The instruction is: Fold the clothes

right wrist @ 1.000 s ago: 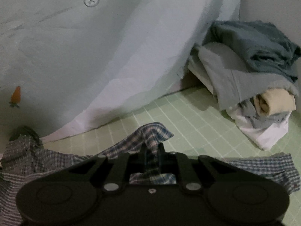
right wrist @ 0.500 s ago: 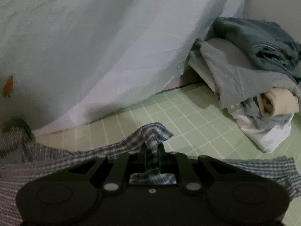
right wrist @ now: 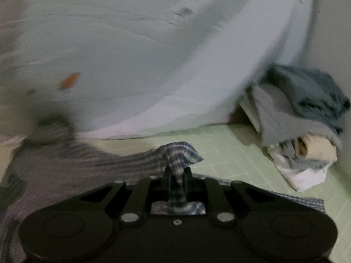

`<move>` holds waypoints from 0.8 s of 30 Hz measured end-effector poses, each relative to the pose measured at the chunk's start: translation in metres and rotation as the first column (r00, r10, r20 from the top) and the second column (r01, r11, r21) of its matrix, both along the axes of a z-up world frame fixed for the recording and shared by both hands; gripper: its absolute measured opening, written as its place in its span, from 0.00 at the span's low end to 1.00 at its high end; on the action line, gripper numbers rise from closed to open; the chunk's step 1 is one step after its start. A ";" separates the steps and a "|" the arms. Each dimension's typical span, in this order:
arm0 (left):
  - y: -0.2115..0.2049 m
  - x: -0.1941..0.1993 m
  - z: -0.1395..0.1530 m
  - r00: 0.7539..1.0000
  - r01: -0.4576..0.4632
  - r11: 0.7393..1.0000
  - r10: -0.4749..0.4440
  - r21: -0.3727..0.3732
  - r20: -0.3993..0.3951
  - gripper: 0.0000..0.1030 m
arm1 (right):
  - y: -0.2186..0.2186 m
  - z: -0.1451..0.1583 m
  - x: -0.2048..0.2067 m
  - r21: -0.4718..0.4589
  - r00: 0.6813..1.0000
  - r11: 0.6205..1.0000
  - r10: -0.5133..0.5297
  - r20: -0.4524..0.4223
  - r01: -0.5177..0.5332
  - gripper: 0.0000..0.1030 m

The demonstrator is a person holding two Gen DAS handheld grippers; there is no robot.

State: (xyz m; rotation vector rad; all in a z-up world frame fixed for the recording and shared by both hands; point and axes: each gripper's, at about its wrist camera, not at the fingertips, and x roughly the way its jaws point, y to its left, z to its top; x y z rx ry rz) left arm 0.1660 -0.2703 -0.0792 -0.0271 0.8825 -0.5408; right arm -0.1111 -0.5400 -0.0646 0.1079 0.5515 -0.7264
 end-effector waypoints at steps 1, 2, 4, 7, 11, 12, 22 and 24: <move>0.013 -0.014 0.001 1.000 -0.002 1.000 0.002 -0.001 -0.003 0.73 | 0.015 0.000 -0.003 -0.016 1.000 0.999 0.030 -0.007 -0.030 0.11; 0.025 -0.027 0.001 1.000 -0.007 1.000 0.007 0.000 -0.009 0.73 | 0.030 -0.002 -0.007 -0.028 0.998 0.998 0.061 -0.019 -0.061 0.11; 0.049 -0.053 -0.001 1.000 -0.016 1.000 0.016 0.005 -0.026 0.73 | 0.062 -0.009 -0.015 -0.028 0.993 0.993 0.115 -0.039 -0.117 0.11; 0.082 -0.085 -0.010 0.998 -0.012 0.999 0.014 0.036 -0.059 0.73 | 0.104 -0.022 -0.027 0.001 0.981 0.983 0.185 -0.063 -0.185 0.11; 0.114 -0.121 -0.023 0.996 -0.006 0.996 0.014 0.089 -0.091 0.73 | 0.144 -0.048 -0.041 0.091 0.961 0.965 0.256 -0.102 -0.247 0.11; 0.121 -0.129 -0.027 0.995 -0.009 0.995 0.019 0.098 -0.099 0.73 | 0.152 -0.054 -0.045 0.120 0.957 0.959 0.269 -0.109 -0.256 0.13; 0.163 -0.177 -0.042 0.992 -0.013 0.987 0.033 0.163 -0.123 0.76 | 0.170 -0.059 -0.104 0.275 0.992 0.956 0.119 -0.048 -0.101 0.74; 0.168 -0.183 -0.042 0.994 0.009 0.986 0.010 0.168 -0.113 0.76 | 0.173 -0.058 -0.115 0.276 0.998 0.960 0.061 -0.028 -0.050 0.88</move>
